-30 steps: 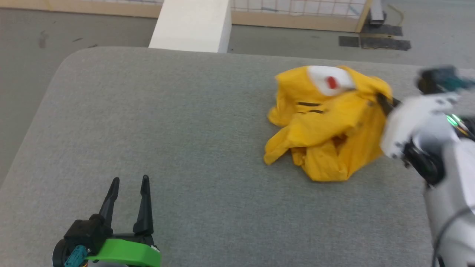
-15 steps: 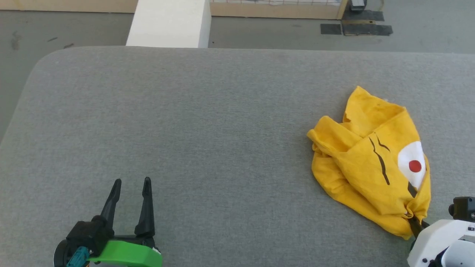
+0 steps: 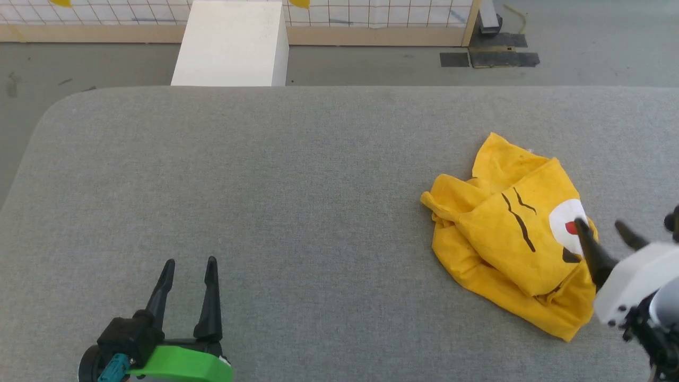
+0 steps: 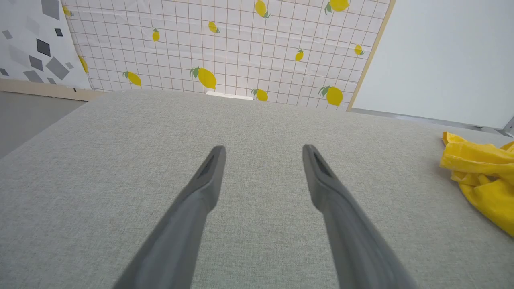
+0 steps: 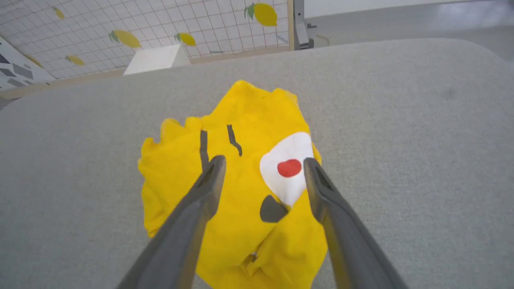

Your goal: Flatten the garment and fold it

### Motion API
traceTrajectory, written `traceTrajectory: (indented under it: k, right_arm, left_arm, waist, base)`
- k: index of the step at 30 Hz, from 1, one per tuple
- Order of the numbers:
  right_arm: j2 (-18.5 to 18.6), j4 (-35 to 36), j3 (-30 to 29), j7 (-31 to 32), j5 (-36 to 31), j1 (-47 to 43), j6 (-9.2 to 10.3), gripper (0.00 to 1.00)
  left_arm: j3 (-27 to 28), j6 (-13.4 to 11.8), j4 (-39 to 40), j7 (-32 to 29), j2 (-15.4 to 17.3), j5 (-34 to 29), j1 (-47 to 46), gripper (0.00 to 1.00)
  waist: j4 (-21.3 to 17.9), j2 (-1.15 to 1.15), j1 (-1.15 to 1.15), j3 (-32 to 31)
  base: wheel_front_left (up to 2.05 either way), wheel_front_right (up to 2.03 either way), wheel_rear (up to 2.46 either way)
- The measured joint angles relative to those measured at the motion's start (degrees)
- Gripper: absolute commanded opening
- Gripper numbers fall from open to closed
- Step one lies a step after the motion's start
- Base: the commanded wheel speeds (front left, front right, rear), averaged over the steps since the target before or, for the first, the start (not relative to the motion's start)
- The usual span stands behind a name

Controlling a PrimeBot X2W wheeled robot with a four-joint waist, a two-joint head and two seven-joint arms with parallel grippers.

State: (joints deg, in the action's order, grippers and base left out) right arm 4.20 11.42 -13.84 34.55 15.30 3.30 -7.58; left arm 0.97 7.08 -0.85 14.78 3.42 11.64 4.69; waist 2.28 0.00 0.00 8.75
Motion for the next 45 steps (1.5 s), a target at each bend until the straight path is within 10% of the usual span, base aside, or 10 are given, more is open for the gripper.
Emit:
traceTrajectory:
  k: [11, 24, 26, 27, 37, 45]
  right_arm:
    - [4.1, -6.5, 10.4, 11.4, 0.1, 7.4, 0.0, 1.0]
    - [7.7, -28.2, 22.4, 9.1, -4.6, 17.1, 0.01, 1.0]
    - [8.0, -30.8, 23.1, 7.3, -5.9, 18.1, 0.0, 0.13]
    - [8.2, -32.0, 23.2, 6.1, -6.6, 18.7, 0.0, 0.0]
    - [7.3, -31.4, 24.9, -1.1, -3.4, 25.5, 0.01, 0.0]
    - [1.7, -27.5, 39.2, -2.8, 3.9, 30.8, 0.01, 0.0]
  left_arm:
    - [-1.2, 0.0, -0.4, 0.0, -0.2, 0.0, 0.0, 1.0]
    - [-1.9, 0.0, -1.6, 0.0, -0.2, 0.1, -0.2, 1.0]
    - [-2.0, 0.0, -1.7, 0.0, -0.2, 0.1, -0.2, 1.0]
    - [-2.0, 0.0, -1.8, 0.0, -0.2, 0.1, -0.2, 1.0]
    - [-1.0, 0.0, -2.0, 0.0, -0.2, 0.1, -0.1, 1.0]
    - [-1.1, 0.0, -1.8, 0.0, -0.2, 0.1, -0.1, 1.0]
  waist:
    - [2.2, 0.0, 0.0, -0.1]
    - [7.2, 0.0, 0.0, 1.3]
    - [7.9, 0.0, 0.0, 1.2]
    - [8.2, 0.0, 0.0, 1.2]
    - [7.7, 0.0, 0.0, -0.2]
    - [6.7, 0.0, 0.0, -0.8]
  base:
    - [0.0, 0.0, 0.0]
    - [0.0, 0.0, 0.0]
    - [0.0, 0.0, 0.0]
    - [0.0, 0.0, 0.0]
    - [0.0, 0.0, 0.0]
    - [0.0, 0.0, 0.0]
